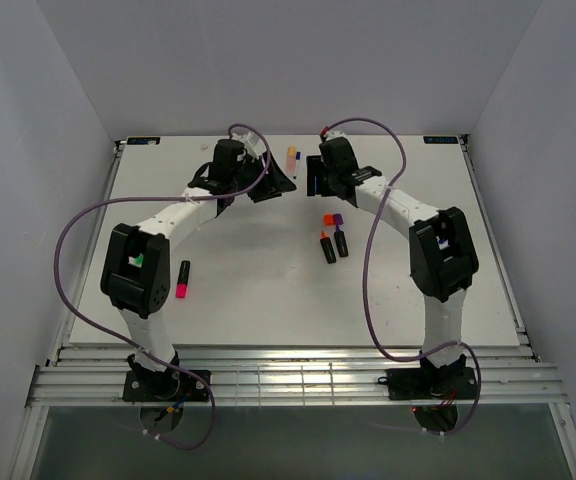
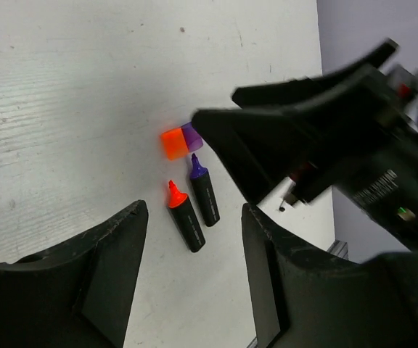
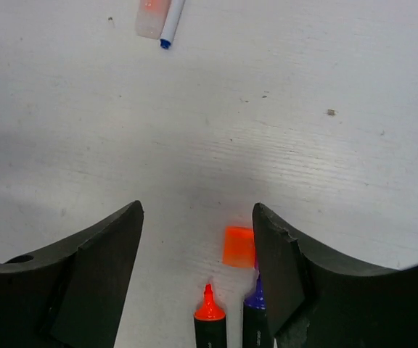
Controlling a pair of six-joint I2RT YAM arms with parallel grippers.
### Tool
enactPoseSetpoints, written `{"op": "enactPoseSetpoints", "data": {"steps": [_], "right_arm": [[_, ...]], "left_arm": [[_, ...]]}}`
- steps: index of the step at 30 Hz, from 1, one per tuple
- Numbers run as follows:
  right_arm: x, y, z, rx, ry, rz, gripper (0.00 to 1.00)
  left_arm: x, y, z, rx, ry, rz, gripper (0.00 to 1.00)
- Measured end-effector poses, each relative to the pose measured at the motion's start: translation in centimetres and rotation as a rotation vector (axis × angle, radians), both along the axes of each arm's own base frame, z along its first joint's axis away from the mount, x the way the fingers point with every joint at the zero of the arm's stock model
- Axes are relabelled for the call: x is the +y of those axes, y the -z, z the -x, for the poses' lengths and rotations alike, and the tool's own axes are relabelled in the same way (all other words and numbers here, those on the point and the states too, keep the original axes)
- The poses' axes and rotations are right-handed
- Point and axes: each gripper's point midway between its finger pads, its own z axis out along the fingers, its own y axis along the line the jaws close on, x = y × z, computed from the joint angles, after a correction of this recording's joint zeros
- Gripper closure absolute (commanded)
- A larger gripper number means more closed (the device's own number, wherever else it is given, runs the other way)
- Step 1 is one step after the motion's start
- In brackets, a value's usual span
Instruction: Open the pen caps
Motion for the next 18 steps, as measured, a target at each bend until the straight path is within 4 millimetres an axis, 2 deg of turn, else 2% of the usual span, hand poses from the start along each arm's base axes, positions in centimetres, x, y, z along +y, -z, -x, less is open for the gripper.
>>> {"op": "enactPoseSetpoints", "data": {"steps": [4,7,10,14,17,18], "right_arm": [[2.3,1.6,-3.2,0.018,-0.023,-0.003,0.32],[3.0,3.3,-4.1,0.054,-0.026,0.003,0.32],[2.7,4.4,-3.5,0.096,-0.012,0.011,0.33],[1.5,4.3,-2.1,0.121,0.015,0.014,0.32],[-0.4,3.7,-0.4,0.132,0.037,0.037,0.27],[-1.0,3.3,0.1,0.128,0.043,0.044,0.15]], "left_arm": [[1.2,-1.7,0.1,-0.053,-0.039,-0.02,0.36],[2.1,-1.2,-0.6,-0.059,-0.07,-0.05,0.38],[2.9,0.1,-1.7,-0.055,-0.091,-0.102,0.41],[3.0,1.4,-5.4,-0.1,-0.103,-0.172,0.41],[2.5,2.8,-8.3,-0.134,-0.095,-0.217,0.41],[2.3,3.3,-9.1,-0.144,-0.089,-0.231,0.41]]}}
